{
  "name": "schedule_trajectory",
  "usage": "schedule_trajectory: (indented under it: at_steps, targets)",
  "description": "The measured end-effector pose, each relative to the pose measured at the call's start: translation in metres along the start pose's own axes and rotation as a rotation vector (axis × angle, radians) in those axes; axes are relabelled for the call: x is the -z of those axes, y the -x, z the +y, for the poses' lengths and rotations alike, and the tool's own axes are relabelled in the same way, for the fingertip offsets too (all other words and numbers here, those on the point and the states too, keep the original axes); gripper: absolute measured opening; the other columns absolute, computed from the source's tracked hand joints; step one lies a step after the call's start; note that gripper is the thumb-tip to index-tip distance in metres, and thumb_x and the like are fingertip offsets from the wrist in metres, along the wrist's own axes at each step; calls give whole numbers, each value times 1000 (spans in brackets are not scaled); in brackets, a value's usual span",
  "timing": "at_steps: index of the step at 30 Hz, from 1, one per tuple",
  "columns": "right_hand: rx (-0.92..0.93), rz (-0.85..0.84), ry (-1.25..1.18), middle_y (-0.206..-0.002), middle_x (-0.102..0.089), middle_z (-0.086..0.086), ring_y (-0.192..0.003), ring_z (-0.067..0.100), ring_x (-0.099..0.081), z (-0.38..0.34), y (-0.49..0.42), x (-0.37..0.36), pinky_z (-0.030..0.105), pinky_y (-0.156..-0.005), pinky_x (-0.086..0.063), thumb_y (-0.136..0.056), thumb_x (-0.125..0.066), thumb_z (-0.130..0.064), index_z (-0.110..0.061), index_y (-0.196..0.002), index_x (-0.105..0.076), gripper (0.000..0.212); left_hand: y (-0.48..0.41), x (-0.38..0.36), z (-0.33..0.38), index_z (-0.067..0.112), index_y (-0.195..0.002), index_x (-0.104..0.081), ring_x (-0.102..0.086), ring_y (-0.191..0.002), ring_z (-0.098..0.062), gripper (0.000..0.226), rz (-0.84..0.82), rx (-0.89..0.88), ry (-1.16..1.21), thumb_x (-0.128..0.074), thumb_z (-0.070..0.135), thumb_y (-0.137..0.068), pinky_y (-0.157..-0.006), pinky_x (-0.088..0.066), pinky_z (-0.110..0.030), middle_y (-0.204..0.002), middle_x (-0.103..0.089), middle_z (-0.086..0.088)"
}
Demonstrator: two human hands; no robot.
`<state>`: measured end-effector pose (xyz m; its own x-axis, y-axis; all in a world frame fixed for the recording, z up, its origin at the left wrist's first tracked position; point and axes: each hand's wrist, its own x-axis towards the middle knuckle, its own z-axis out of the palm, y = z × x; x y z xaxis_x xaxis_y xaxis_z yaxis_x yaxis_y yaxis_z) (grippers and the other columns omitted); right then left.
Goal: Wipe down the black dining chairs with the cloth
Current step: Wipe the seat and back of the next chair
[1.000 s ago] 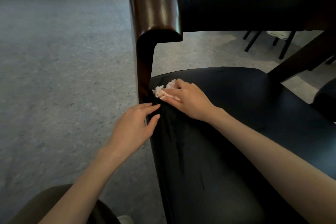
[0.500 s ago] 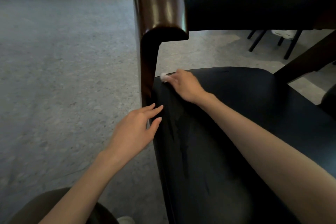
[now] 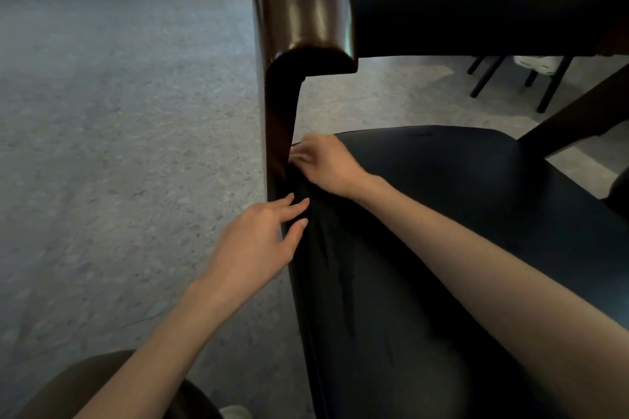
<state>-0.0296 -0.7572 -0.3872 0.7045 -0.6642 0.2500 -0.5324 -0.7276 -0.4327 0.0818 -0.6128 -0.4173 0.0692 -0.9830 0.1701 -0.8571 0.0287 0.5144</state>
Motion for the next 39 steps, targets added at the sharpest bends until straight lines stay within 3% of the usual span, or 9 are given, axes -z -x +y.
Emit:
schedule_trajectory:
  at_steps: [5,10,14,19,22,26,33,36,39]
  targets:
    - [-403,77,110,-69,-61,15,-70,32,-59,50,-13,29,41,-69,-48,-99,-48,-31,-1,-67,-61,47,3,-2,2,40,-137,-47,-44,-132,-7,41,-1,6,-23,-49,40,-97,-107,-41,-31,-146,-43,15]
    - [-187,8,79,-59,-52,0,-65,24,-54,5,-1,10,33,-66,-40,-103,-43,-27,-21,-57,-49,46,-2,1,4,37,-133,-55,-52,-125,-12,38,15,18,-4,-53,39,-95,-102,-45,-36,-141,-50,10]
    - [-19,-45,186,-89,-61,7,-81,21,-57,8,27,13,34,-74,-45,-100,-48,-28,-17,-108,-73,28,1,3,7,38,-128,-59,-55,-121,-11,35,58,30,-29,-54,40,-94,-97,-49,-34,-136,-55,13]
    - [-481,222,247,-66,-53,9,-75,35,-61,67,48,60,32,-63,-32,-100,-48,-41,-12,-67,-64,47,9,4,8,37,-130,-57,-54,-123,-9,37,89,27,-43,-54,42,-94,-96,-49,-32,-136,-55,15]
    - [-342,157,256,-83,-56,20,-86,41,-59,24,49,32,39,-71,-42,-104,-37,-37,-7,-86,-69,47,6,5,8,35,-134,-54,-50,-127,-11,40,84,23,-45,-53,41,-95,-100,-47,-37,-138,-53,13]
    - [-69,15,166,-95,-60,14,-84,30,-60,-18,81,21,40,-73,-47,-100,-49,-28,-14,-122,-67,30,0,3,9,33,-135,-53,-50,-127,-13,41,80,37,-72,-52,41,-95,-99,-47,-38,-139,-53,11]
    - [-343,192,332,-90,-61,16,-83,38,-62,27,110,56,38,-71,-43,-100,-50,-29,-16,-113,-72,28,4,5,6,37,-135,-53,-49,-128,-13,38,24,43,-73,-50,40,-97,-98,-46,-35,-142,-49,13]
    - [-48,122,252,-80,-61,16,-71,36,-62,-31,122,25,40,-63,-49,-100,-48,-26,-14,-111,-70,27,0,7,2,37,-132,-56,-53,-124,-15,36,17,30,-13,-53,31,-97,-98,-47,-35,-139,-53,12]
    - [57,-65,127,-95,-62,9,-80,24,-62,-68,136,28,37,-71,-51,-98,-38,-38,-21,-126,-64,41,-2,8,-1,34,-132,-57,-54,-123,-15,39,-2,12,41,-55,20,-96,-98,-47,-33,-137,-55,9]
